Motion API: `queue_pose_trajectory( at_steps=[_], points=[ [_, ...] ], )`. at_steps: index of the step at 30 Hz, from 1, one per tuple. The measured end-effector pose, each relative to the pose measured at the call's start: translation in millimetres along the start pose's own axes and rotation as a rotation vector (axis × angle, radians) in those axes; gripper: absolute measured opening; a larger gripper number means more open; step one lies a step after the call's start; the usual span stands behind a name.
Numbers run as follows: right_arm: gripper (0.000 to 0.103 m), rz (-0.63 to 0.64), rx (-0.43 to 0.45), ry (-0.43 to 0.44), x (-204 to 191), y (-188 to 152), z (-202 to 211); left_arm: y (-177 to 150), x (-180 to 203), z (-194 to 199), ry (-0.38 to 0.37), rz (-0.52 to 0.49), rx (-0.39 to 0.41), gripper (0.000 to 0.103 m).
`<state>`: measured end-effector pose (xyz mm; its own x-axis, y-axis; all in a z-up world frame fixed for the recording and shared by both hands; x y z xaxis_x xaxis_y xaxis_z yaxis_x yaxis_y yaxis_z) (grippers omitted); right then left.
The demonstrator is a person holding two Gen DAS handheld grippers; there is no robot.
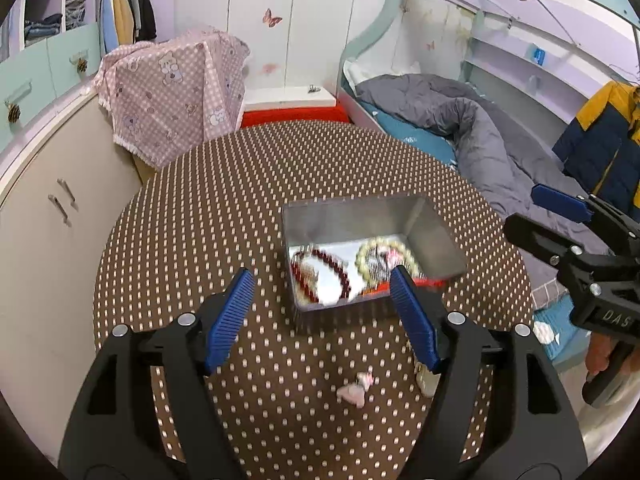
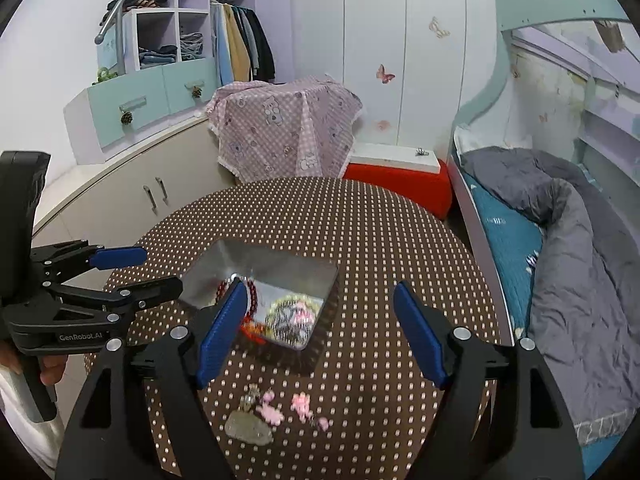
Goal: Organize jewelry
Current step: 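Withdraw both tools from the tin toward the remaining charms, then grasp the small white charm with the left tool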
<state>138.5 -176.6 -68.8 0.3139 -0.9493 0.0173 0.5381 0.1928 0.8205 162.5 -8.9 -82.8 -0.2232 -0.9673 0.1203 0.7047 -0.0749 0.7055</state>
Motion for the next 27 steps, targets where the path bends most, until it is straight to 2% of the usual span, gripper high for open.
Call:
queue_pose_trajectory(
  at_steps=[9, 15, 17, 19, 22, 25, 27],
  points=[
    [0.084, -0.038, -0.056, -0.010, -4, -32, 2, -43, -1, -5, -0.043, 0.013, -0.082, 0.074],
    [0.086, -0.067, -0.110, 0.004, -9, -56, -4, -66, 2, -17, -0.083, 0.000, -0.116, 0.074],
    [0.086, -0.080, -0.130, 0.008, -10, -64, -7, -71, 4, -19, -0.100, -0.018, -0.104, 0.073],
    [0.086, -0.093, -0.153, 0.014, -11, -72, -11, -75, 7, -21, -0.106, -0.041, -0.099, 0.058],
    [0.086, -0.105, -0.175, 0.023, -13, -80, -13, -79, 10, -26, -0.128, -0.064, -0.101, 0.046],
    [0.086, -0.114, -0.184, 0.038, -15, -86, -13, -81, 11, -35, -0.127, -0.081, -0.113, 0.037],
    [0.086, -0.119, -0.193, 0.047, -17, -90, -13, -82, 13, -39, -0.126, -0.089, -0.124, 0.036]
  ],
)
Point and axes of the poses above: each gripper's, at about its wrist camera, not at the fingertips, and z roughly against the way its jaws point, x to its right, y to its top, the point moved 3 cm from there along -z, roughly the way its jaws point, and after that the axes turned 3 degrees about -y, right-handed, at the moved point
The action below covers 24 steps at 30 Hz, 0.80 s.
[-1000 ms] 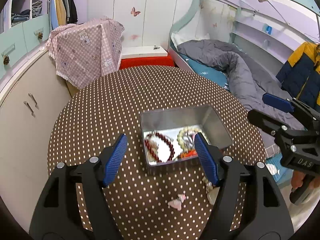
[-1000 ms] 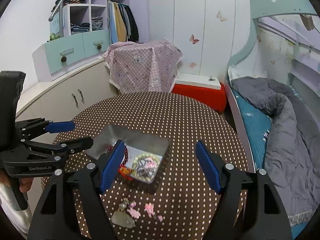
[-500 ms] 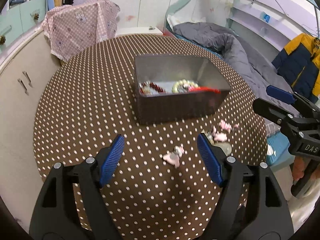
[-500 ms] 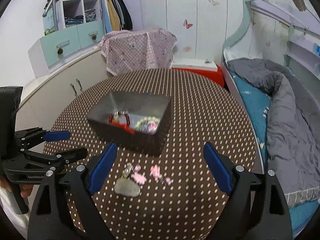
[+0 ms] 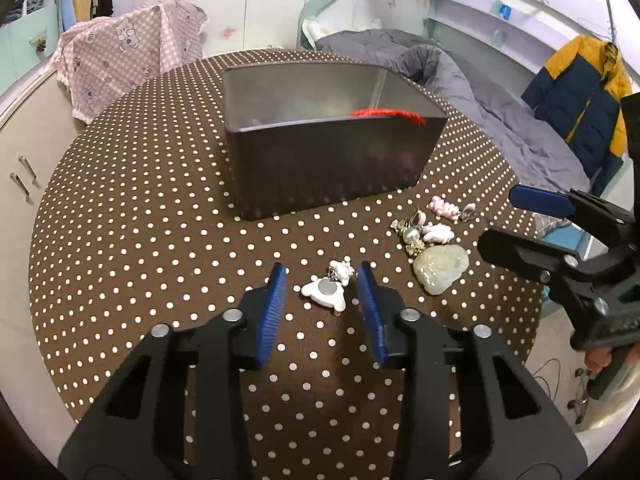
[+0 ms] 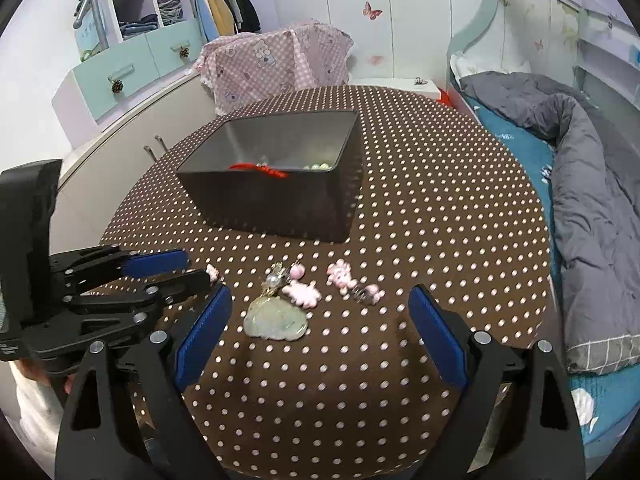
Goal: Organize jewelry
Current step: 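Grasp the small white charm with the left tool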
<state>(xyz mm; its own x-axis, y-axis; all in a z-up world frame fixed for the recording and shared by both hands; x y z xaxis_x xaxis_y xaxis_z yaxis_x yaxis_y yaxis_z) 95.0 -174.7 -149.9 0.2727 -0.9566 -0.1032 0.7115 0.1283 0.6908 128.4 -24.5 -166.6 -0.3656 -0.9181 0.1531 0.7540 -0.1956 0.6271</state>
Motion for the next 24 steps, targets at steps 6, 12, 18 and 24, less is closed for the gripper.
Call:
queue_pose_trajectory(
  at_steps=[6, 12, 18, 24],
  points=[
    [0.086, -0.004, -0.027, 0.010, -6, -10, -5, 1, -2, -3, 0.030, -0.023, -0.006, 0.023],
    [0.086, 0.019, -0.028, 0.009, -13, -15, -6, -3, -7, 1, 0.028, -0.017, 0.007, 0.022],
    [0.068, 0.084, -0.047, -0.009, -28, -20, -19, -9, -5, 6, 0.024, 0.000, 0.023, 0.020],
    [0.041, 0.162, -0.025, -0.066, -37, -21, -25, -11, -5, 9, 0.026, 0.010, 0.031, 0.020]
  ],
)
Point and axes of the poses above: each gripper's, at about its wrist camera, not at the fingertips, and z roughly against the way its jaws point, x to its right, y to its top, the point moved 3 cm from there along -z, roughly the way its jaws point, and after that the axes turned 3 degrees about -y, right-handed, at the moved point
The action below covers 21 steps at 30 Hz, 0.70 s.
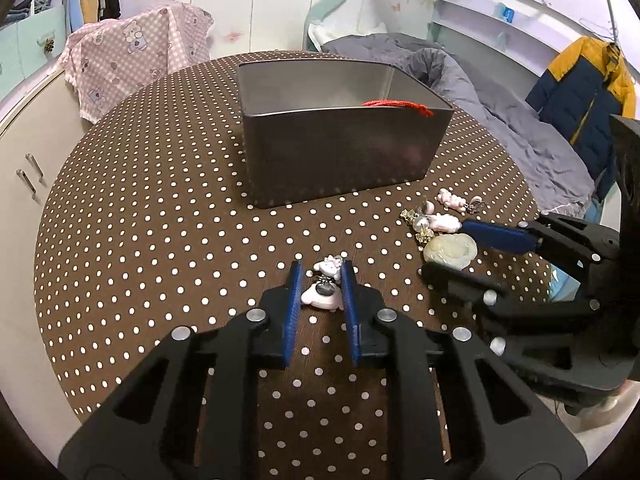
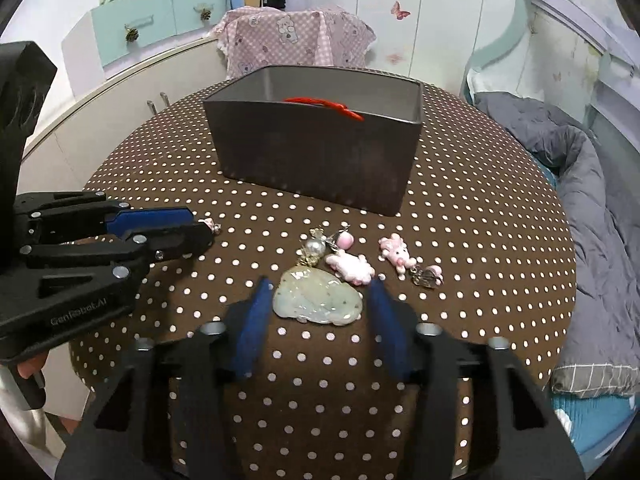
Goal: Organize jewelry
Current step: 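Grasp the small white charm with the left tool, then grasp the pale green jade pendant with the right tool while the left holds its charm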
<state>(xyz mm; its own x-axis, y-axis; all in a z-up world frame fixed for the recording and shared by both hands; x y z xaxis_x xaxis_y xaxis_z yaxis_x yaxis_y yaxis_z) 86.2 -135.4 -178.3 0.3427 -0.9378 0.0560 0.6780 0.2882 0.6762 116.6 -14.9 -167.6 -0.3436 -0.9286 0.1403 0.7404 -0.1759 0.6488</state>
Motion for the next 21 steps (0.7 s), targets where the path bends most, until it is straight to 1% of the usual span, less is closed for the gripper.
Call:
queue_pose_trajectory(
  at_steps=[2, 4, 6, 11, 14, 15, 16, 17, 18, 21],
  points=[
    [0.041, 0.006, -0.001, 0.002, 1, 0, 0, 0, -1, 1, 0.001, 0.003, 0.002, 0.020],
    [0.041, 0.001, -0.003, 0.004, 2, 0, -1, 0, -2, 2, -0.001, 0.005, 0.007, 0.015],
    [0.041, -0.006, -0.005, 0.014, 5, 0, 0, 0, -2, 6, -0.005, 0.008, 0.018, 0.013],
    [0.041, -0.017, -0.004, 0.011, 6, 2, 3, -3, -4, 10, 0.019, -0.001, 0.021, 0.013],
    [0.041, -0.020, -0.007, 0.010, 8, 1, 5, -7, -6, 13, 0.017, 0.005, 0.027, 0.013],
    [0.041, -0.020, -0.009, 0.010, 8, 0, 5, -8, -7, 14, 0.016, 0.007, 0.027, 0.019],
    [0.041, -0.020, -0.013, 0.011, 9, 0, 4, -9, -8, 13, 0.016, 0.010, 0.023, 0.045],
    [0.041, -0.022, -0.016, 0.012, 9, -1, 3, -10, -9, 13, 0.020, 0.011, 0.021, 0.062],
    [0.041, -0.022, -0.017, 0.013, 9, -1, 3, -10, -9, 14, 0.022, 0.010, 0.030, 0.070],
    [0.041, -0.019, -0.017, 0.015, 8, 0, 3, -9, -6, 14, 0.013, -0.001, 0.031, 0.070]
  ],
)
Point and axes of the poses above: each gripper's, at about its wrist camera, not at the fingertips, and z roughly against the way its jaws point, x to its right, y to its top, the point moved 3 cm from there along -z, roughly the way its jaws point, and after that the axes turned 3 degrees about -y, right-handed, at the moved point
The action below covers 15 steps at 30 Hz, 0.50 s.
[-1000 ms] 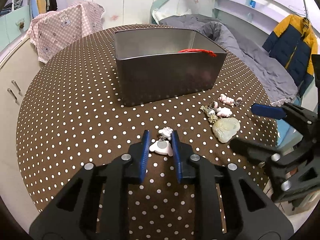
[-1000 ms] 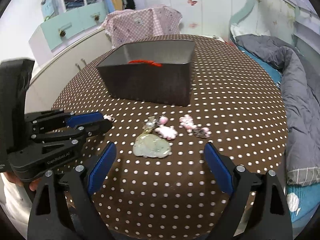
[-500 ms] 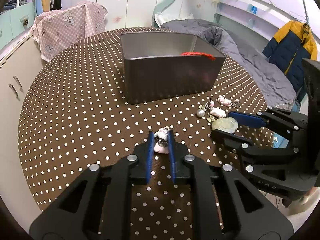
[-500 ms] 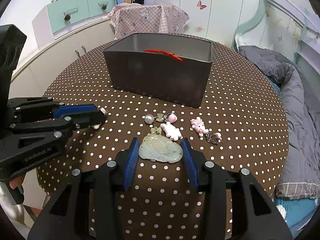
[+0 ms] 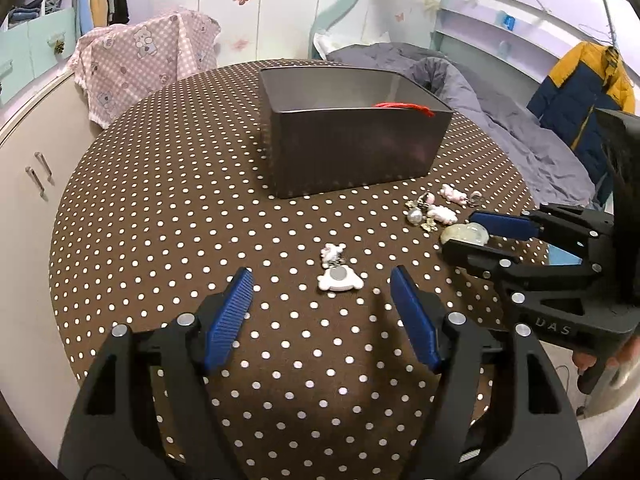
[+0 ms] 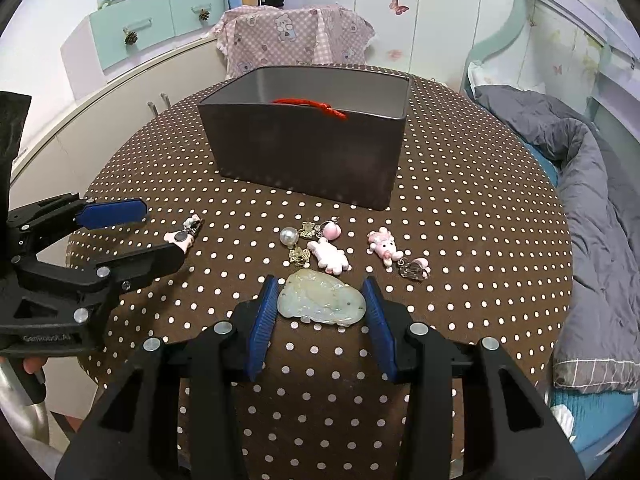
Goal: Organize jewelry
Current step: 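Grasp the pale green jade pendant with the right tool while the left holds its charm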
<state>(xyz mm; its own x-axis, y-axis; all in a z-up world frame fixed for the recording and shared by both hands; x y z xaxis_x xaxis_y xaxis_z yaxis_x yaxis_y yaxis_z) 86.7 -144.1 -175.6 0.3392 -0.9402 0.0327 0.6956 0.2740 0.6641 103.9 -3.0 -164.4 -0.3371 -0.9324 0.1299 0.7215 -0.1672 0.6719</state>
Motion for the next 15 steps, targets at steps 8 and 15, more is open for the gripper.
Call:
queue_pose_trajectory(
  at_steps=[8, 15],
  points=[
    [0.041, 0.005, -0.001, 0.006, 1, 0, 0, 2, 11, -12, 0.050, -0.055, -0.014, 0.023],
    [0.041, 0.000, 0.000, 0.007, 2, 1, 0, 4, 15, -13, 0.058, -0.062, -0.007, 0.023]
  ],
)
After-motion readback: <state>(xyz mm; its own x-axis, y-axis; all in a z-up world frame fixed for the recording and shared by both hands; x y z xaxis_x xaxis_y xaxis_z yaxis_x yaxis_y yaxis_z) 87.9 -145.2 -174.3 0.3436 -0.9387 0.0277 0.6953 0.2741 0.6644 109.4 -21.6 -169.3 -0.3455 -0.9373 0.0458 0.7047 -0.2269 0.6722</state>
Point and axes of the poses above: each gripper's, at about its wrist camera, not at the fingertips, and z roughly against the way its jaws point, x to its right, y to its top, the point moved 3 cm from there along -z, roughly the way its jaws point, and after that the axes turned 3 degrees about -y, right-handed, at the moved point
